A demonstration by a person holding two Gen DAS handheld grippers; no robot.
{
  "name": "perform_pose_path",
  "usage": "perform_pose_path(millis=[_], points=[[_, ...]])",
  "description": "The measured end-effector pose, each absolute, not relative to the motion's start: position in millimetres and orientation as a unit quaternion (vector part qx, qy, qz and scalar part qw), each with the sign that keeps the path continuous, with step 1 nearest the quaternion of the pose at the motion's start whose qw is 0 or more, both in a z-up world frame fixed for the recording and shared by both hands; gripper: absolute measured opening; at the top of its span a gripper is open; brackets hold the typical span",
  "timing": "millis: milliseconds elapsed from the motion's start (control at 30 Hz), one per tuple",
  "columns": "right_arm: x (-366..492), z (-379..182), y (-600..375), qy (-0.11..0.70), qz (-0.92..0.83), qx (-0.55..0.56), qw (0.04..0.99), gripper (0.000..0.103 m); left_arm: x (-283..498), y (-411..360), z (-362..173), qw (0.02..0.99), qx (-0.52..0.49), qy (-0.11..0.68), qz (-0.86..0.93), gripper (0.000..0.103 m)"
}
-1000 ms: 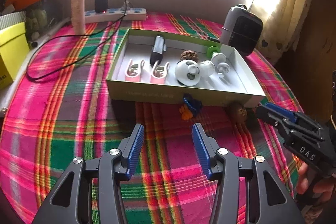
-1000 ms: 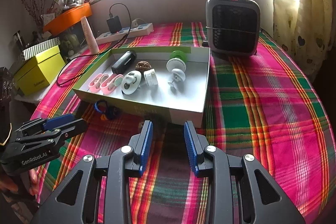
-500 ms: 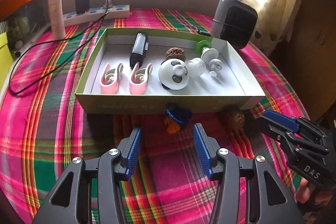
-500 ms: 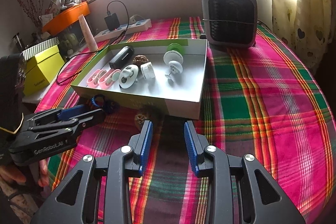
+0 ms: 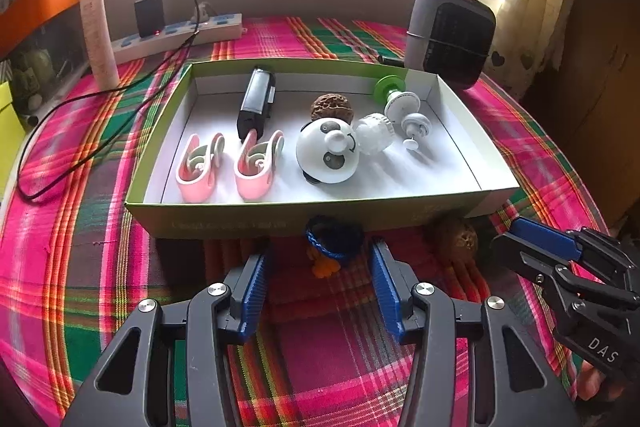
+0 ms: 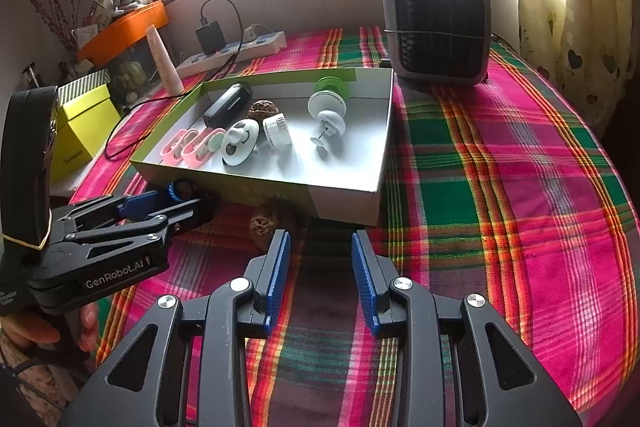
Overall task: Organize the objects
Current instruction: 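Withdraw both tools from the box toward the blue cord and walnut, then grasp the blue cord with orange earplug with the left tool while the right tool grasps the walnut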
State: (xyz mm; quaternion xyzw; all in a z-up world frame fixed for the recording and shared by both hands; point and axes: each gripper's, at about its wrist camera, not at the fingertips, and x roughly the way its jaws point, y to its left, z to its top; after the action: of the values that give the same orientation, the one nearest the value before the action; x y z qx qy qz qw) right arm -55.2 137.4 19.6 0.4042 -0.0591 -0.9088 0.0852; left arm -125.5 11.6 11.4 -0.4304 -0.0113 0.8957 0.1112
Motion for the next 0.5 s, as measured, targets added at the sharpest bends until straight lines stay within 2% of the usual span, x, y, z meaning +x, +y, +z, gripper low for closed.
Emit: perform_pose_path(millis=[267,500], points=[[-56.2,18.2,136.6,-0.060,-0.907,0.407,0.083,0.033,-124.4,7.1,11.1,0.098,-0.428,-0.010,0.899,0.028],[-56.5,19.1,131.9,-0.055,-0.907,0.408,0.087,0.033,-120.2,-1.4,11.1,0.095,-0.427,-0.027,0.899,0.024]])
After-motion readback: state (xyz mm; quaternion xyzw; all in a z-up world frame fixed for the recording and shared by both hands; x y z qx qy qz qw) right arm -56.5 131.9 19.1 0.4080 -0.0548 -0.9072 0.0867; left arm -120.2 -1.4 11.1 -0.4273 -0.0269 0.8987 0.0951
